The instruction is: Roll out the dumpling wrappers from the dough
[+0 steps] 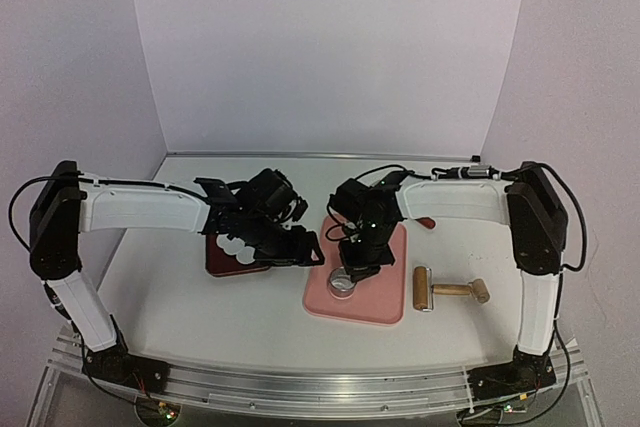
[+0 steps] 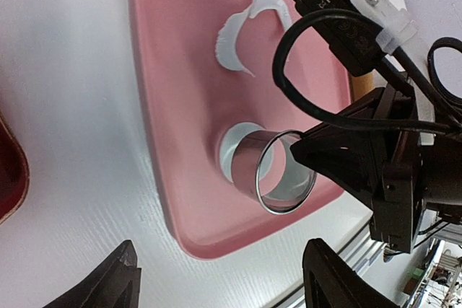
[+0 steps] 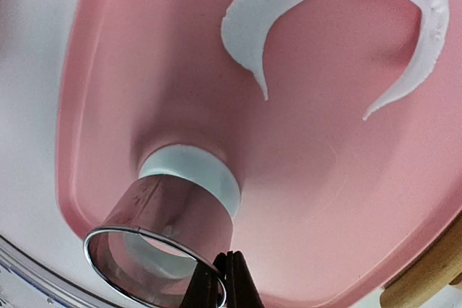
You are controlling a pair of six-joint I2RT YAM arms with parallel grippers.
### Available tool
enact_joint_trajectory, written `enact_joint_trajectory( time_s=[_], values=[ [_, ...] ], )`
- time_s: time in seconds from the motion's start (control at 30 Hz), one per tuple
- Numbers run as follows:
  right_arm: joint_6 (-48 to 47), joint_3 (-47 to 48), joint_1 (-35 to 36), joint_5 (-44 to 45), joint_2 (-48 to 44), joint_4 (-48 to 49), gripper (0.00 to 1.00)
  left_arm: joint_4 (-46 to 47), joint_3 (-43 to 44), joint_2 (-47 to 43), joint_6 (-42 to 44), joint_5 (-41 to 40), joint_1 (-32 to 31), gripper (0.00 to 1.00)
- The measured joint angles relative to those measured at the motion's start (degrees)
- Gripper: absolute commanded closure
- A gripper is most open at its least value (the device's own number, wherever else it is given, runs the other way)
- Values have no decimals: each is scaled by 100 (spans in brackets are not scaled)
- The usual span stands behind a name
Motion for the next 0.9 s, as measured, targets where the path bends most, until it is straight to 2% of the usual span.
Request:
enact_joint_trajectory(
  time_s=[0.2,0.37,0.57,0.73,0.9],
  values=[
    [239,8,168,135,-533,-267,100,106,254,147,-71,235,-231,26],
    [430,13,260,313,-561,-504,100,191,338,376,-160,296,-348,26],
    [690,13,160,690,-601,-891,100,292,107,229,-405,81,-355,24],
    [691,13,-470,769,-844,-1121,100,287,91,95,-501,-36,-277,24],
    [421,-95,-1635,833,-1203,-1179,100,264,91,88,-517,-26,-34,24]
  ],
)
